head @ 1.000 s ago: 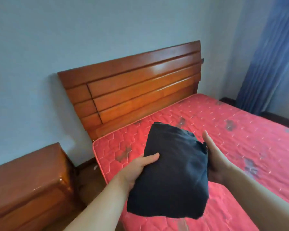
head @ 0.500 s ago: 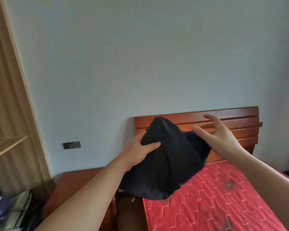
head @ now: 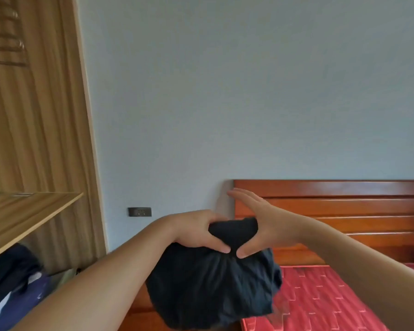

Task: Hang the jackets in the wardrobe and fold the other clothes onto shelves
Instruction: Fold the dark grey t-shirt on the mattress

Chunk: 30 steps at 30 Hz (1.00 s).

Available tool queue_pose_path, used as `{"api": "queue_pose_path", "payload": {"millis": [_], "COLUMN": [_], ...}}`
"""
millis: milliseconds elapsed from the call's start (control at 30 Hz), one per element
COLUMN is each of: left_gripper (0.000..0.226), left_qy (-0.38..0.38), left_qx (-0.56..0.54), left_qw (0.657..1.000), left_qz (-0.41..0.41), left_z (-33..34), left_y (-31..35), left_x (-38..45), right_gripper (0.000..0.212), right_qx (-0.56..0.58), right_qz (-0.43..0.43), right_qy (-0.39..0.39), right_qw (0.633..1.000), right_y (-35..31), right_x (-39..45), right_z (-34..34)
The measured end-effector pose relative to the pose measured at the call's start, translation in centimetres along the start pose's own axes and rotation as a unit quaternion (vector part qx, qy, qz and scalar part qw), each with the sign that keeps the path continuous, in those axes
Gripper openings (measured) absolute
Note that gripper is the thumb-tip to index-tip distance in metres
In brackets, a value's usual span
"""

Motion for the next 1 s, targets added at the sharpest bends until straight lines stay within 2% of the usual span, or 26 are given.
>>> {"api": "queue_pose_path", "payload": {"millis": [67, 133, 167, 267, 333, 400, 467, 533, 633, 700, 800, 867, 933, 1000], "left_gripper": [0.034, 0.040, 0.039, 0.031, 0.028, 0.038, 0.040, 0.029, 0.023, 0.032, 0.045, 0.037, 0.028, 0.031], "left_qy": [-0.015, -0.019, -0.013, 0.030, 0.079, 0.144, 0.160, 0.155, 0.260, 0.336, 0.392, 0.426, 0.468, 0.514], "left_qx": [0.057, 0.091, 0.098, 0.081, 0.030, -0.057, -0.161, -0.242, -0.324, -0.370, -0.419, -0.449, -0.484, -0.524], "left_qw": [0.998, 0.994, 0.993, 0.992, 0.989, 0.978, 0.961, 0.941, 0.887, 0.838, 0.779, 0.737, 0.690, 0.630], "left_qz": [-0.027, -0.050, -0.058, -0.091, -0.117, -0.139, -0.161, -0.179, -0.201, -0.218, -0.253, -0.271, -0.266, -0.252], "left_z": [-1.9, -3.9, -4.8, -7.8, -9.6, -11.1, -12.1, -12.6, -14.2, -15.4, -16.1, -16.2, -16.3, -16.7], "left_y": [-1.3, -2.8, -3.8, -8.1, -11.4, -14.8, -18.1, -21.0, -25.0, -28.0, -32.8, -35.7, -38.2, -40.5], "left_x": [-0.8, -1.5, -2.0, -3.4, -4.5, -5.8, -6.7, -7.1, -7.0, -7.4, -8.7, -10.0, -11.3, -13.0], "right_gripper": [0.121, 0.111, 0.099, 0.042, 0.027, 0.024, 0.024, 0.029, 0.041, 0.051, 0.060, 0.066, 0.067, 0.057], "right_qx": [0.026, -0.010, -0.020, 0.024, 0.122, 0.239, 0.341, 0.385, 0.424, 0.414, 0.338, 0.322, 0.411, 0.559], "right_qz": [-0.040, -0.052, -0.039, -0.007, 0.003, 0.011, 0.022, 0.011, -0.018, -0.027, -0.063, -0.091, -0.085, -0.039], "right_qy": [-0.029, -0.031, -0.024, -0.045, -0.056, -0.046, -0.050, -0.081, -0.140, -0.233, -0.357, -0.400, -0.406, -0.366], "right_qw": [0.998, 0.998, 0.999, 0.999, 0.991, 0.970, 0.938, 0.920, 0.895, 0.880, 0.869, 0.853, 0.812, 0.743], "right_y": [-2.9, -4.7, -5.2, -5.6, -5.5, -5.8, -6.3, -7.2, -8.0, -8.5, -9.4, -11.1, -13.1, -15.8], "right_x": [2.8, 5.7, 7.1, 11.4, 14.5, 17.8, 21.5, 25.4, 31.3, 34.6, 38.9, 42.3, 46.0, 49.9], "right_z": [1.0, 2.5, 3.3, 4.8, 5.0, 4.9, 5.1, 5.7, 7.1, 8.9, 12.4, 14.2, 16.0, 18.0]}}
Point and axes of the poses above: each hand's wrist, its own x-axis towards the middle knuckle, its own z-axis out of the palm, y = z × x, the point moved 3 cm from there along x, towards the middle knuckle, and after that the axes turned 4 degrees about -x, right-handed, at the moved point
